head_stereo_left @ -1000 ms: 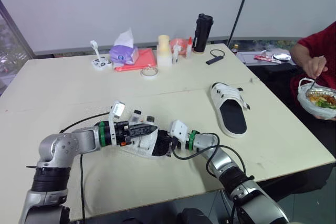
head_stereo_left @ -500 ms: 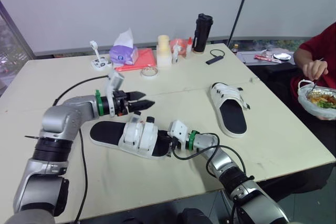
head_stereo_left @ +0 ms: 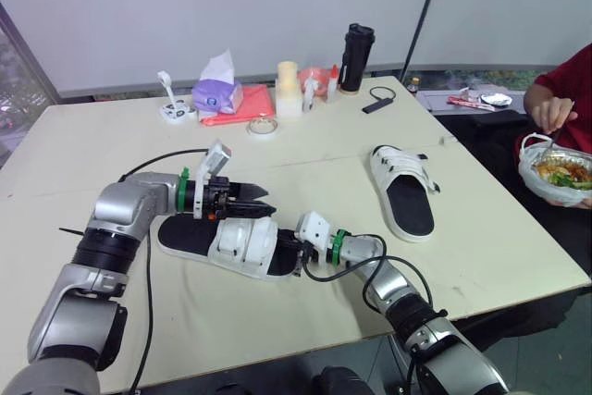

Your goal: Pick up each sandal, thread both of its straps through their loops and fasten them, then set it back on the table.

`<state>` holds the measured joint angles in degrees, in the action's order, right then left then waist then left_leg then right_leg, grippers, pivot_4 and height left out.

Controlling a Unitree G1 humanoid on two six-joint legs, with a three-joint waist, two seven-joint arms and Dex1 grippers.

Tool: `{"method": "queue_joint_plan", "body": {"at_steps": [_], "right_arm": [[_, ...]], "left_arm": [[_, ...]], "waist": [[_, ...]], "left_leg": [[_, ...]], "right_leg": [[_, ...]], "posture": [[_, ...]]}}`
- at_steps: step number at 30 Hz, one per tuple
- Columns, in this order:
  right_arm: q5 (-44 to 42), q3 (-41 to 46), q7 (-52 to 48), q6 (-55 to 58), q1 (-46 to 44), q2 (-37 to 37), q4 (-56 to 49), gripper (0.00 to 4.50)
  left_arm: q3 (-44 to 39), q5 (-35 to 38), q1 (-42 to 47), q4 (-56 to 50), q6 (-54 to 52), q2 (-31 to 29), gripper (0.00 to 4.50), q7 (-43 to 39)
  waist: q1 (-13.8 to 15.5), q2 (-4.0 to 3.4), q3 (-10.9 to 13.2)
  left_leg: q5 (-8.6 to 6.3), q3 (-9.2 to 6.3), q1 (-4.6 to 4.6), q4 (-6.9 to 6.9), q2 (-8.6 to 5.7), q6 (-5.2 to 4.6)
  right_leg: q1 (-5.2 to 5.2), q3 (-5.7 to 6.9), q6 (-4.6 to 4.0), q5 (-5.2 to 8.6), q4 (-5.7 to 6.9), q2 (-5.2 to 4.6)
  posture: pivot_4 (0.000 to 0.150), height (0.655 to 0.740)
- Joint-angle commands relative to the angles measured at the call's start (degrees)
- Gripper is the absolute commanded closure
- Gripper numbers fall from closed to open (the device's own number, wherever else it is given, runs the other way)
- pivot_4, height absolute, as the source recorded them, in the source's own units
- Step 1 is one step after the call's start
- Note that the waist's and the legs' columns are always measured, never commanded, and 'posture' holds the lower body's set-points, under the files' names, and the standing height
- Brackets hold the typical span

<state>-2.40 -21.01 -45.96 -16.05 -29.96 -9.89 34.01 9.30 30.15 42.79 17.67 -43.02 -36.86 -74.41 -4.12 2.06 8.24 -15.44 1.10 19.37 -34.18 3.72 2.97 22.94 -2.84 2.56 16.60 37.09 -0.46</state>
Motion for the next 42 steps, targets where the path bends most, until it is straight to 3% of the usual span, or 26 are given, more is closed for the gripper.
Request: {"method": "queue_joint_plan", "body": {"at_steps": [1, 7, 8, 21, 30, 42], "right_arm": [[6.03, -2.96, 0.71, 5.39, 4.43, -1.75, 9.48, 4.50], [5.99, -2.90, 0.57, 5.41, 3.96, -1.75, 9.67, 4.50], [6.01, -2.92, 0.55, 5.43, 3.99, -1.77, 9.63, 4.50], [5.86, -2.79, 0.33, 5.52, 5.11, -2.60, 8.67, 4.50], [6.04, -3.00, 0.08, 5.30, 4.34, -2.16, 9.35, 4.50], [6.10, -3.20, 0.49, 5.65, 5.53, -2.24, 7.99, 4.50]], "left_arm": [[-0.52, -0.77, 0.13, -1.80, 0.59, -0.07, 1.44, -0.60], [-1.24, -0.71, 0.03, -2.11, -0.04, 1.04, 4.33, -0.18], [-1.50, -0.47, 0.01, -2.35, -0.29, 1.22, 4.48, -0.14], [-11.67, 14.41, -3.77, -20.29, -15.40, -1.21, 4.48, 2.93], [-9.22, 9.07, -1.99, -12.49, -9.77, 1.20, 4.48, 6.42], [-2.11, -4.93, 6.41, 10.16, 6.50, 5.28, 4.48, 2.79]], "waist": [[0.01, 0.01, 0.00], [0.01, 0.01, 0.00], [0.00, 0.01, 0.00], [0.10, 0.01, 0.05], [0.13, 0.00, 0.05], [0.15, 0.03, 0.02]], "left_leg": [[0.00, 0.00, 0.00, 0.00, 0.00, 0.00], [0.00, 0.00, 0.00, 0.00, 0.00, 0.00], [0.00, 0.00, 0.00, 0.00, 0.00, 0.00], [0.00, -0.01, -0.01, 0.00, 0.01, 0.00], [0.00, -0.01, -0.01, -0.02, 0.00, 0.00], [0.00, -0.01, 0.00, -0.03, -0.03, 0.00]], "right_leg": [[0.00, 0.00, 0.00, 0.00, 0.00, -0.01], [0.00, 0.00, 0.00, 0.00, 0.00, -0.01], [0.00, 0.00, 0.00, 0.00, 0.00, -0.01], [-0.01, -0.01, 0.12, 0.08, 0.00, -0.05], [-0.03, 0.00, 0.08, 0.04, 0.00, -0.05], [-0.05, 0.03, 0.04, 0.00, 0.00, 0.01]], "posture": [[0.150, 0.7394], [0.150, 0.7394], [0.150, 0.7394], [0.150, 0.7394], [0.150, 0.7394], [0.150, 0.7394]]}}
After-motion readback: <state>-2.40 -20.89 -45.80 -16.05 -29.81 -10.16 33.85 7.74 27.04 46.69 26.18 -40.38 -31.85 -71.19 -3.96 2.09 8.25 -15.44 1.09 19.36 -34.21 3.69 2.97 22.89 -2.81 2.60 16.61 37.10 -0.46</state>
